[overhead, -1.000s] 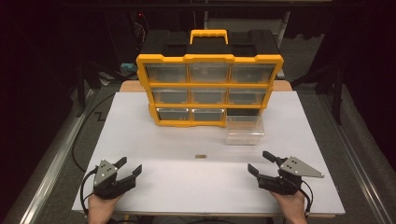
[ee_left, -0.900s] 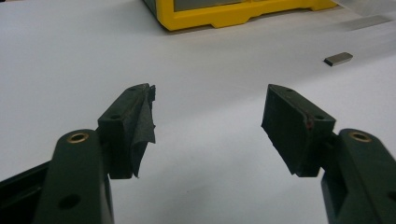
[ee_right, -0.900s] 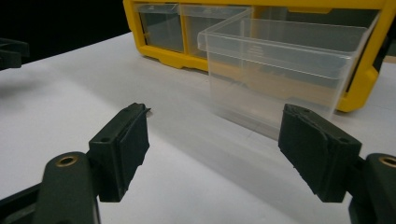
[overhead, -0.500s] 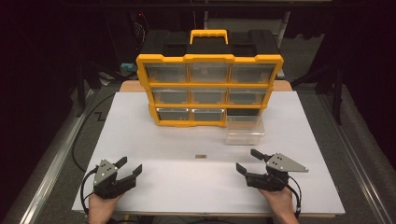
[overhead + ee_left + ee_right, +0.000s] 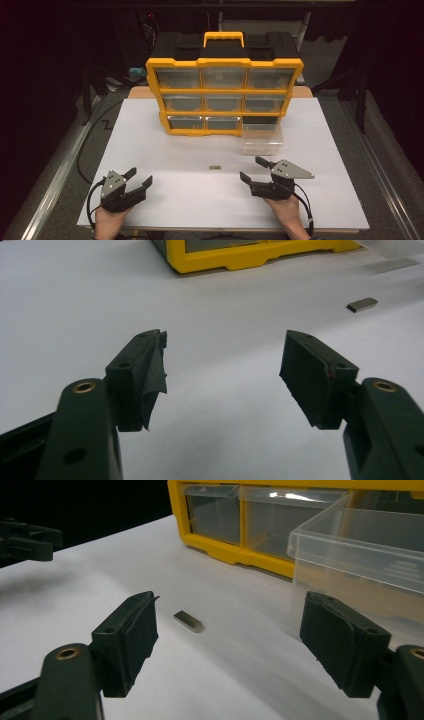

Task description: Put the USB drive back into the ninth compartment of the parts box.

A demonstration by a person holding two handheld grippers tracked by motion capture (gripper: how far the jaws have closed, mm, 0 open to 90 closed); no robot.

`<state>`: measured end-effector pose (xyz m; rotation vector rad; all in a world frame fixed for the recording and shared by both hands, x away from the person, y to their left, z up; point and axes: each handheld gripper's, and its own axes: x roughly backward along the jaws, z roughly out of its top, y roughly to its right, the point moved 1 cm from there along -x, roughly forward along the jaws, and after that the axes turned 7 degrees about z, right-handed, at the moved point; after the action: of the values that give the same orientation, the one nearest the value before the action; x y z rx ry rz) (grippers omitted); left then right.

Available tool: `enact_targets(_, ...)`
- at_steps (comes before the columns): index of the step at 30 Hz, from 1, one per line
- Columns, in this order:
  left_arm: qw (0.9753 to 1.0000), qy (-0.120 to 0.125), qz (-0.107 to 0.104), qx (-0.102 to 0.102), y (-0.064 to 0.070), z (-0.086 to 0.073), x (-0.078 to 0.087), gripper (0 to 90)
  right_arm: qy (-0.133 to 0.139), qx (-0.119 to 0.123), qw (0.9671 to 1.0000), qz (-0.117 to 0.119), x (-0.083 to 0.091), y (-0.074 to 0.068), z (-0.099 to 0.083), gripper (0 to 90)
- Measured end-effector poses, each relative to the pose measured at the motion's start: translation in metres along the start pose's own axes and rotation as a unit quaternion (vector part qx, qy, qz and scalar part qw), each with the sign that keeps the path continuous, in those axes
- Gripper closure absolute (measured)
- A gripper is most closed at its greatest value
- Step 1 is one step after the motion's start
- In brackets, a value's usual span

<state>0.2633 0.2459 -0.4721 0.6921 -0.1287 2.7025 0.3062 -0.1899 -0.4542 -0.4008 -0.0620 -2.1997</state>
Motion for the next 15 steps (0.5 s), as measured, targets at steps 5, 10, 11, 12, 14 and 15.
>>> enact_targets(5, 1.0000, 0.000, 0.001, 0.001, 0.000, 0.000, 0.000, 34.8, -0.010, 0.007, 0.9999, 0.010, -0.012, -0.005, 0.002, 22.8)
enact_targets(10, 1.0000, 0.002, 0.001, 0.002, -0.001, 0.000, 0.000, 34.8, -0.028, 0.009, 0.9993, 0.023, -0.030, -0.009, 0.004, 23.1)
enact_targets(11, 1.0000, 0.001, 0.001, 0.002, -0.001, 0.000, 0.000, 34.8, -0.028, 0.009, 0.9993, 0.023, -0.030, -0.009, 0.004, 23.1)
enact_targets(12, 1.0000, 0.001, 0.000, 0.002, -0.001, 0.000, 0.000, 34.7, -0.031, 0.008, 0.9992, 0.024, -0.033, -0.010, 0.004, 23.2)
enact_targets(14, 1.0000, 0.003, -0.002, 0.002, -0.001, 0.000, 0.000, 34.4, -0.035, 0.007, 0.9990, 0.026, -0.038, -0.011, 0.005, 23.3)
enact_targets(15, 1.0000, 0.004, -0.001, 0.002, 0.000, 0.000, 0.000, 34.3, -0.035, 0.005, 0.9990, 0.028, -0.039, -0.011, 0.005, 23.3)
